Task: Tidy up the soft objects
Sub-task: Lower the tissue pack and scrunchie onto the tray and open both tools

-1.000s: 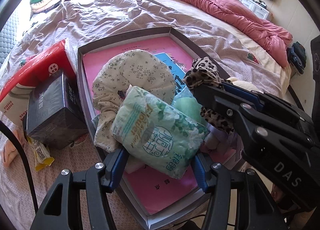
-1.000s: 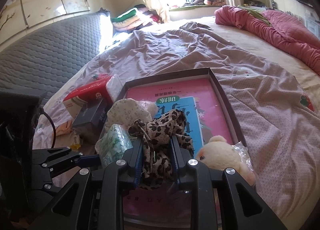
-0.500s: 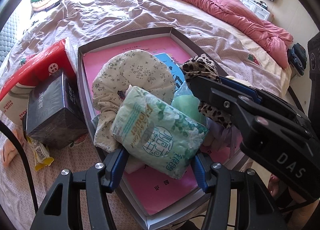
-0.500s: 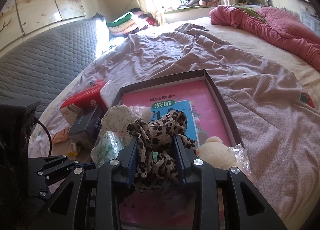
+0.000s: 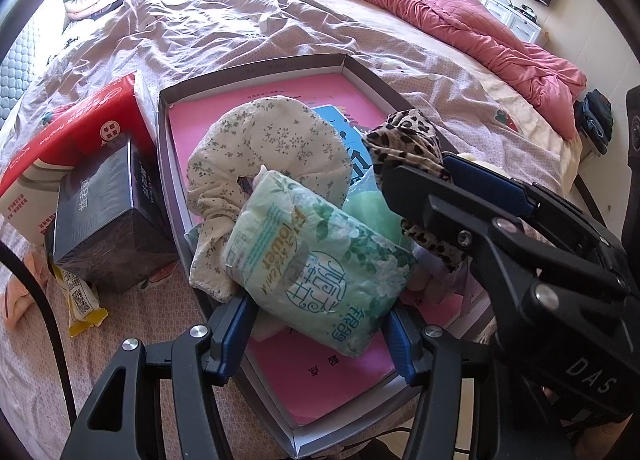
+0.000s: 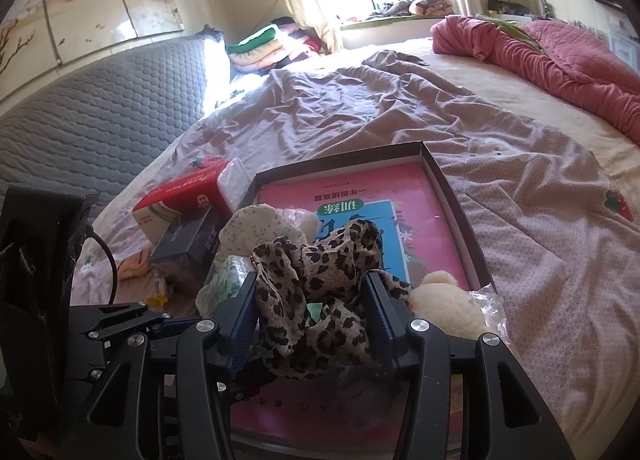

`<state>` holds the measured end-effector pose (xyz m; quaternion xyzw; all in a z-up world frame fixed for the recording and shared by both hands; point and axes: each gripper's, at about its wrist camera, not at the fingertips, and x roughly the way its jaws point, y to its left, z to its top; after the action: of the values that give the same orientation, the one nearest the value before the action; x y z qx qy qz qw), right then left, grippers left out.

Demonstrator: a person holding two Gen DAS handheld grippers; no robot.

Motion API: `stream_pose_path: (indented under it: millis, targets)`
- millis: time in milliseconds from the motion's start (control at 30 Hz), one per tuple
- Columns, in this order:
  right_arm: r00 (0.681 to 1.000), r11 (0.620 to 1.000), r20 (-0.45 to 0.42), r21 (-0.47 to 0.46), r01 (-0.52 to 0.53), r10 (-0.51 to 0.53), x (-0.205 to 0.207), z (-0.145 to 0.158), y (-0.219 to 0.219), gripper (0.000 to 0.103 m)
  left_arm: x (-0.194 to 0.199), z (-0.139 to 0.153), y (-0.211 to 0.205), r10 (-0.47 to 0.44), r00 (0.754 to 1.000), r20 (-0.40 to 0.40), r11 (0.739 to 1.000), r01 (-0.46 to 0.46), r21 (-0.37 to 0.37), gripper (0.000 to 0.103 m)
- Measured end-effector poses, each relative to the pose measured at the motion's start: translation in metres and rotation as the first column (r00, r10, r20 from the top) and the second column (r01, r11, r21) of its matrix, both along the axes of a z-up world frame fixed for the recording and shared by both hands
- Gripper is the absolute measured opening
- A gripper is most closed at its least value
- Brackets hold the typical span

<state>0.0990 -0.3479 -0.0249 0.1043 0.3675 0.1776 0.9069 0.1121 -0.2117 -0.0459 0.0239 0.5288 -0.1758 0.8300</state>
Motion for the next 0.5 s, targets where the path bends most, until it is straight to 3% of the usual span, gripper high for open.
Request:
stream_pose_path:
  millis: [500]
  targets:
    - [0.999,0.999,0.032,-0.017,0.033,-0.032,-0.0074,0.0082,-0.0073,0.061,-0.0029,0.0011,0.0013,0.008,1.000,-0.001,1.000,-0.008,0.003,0.059]
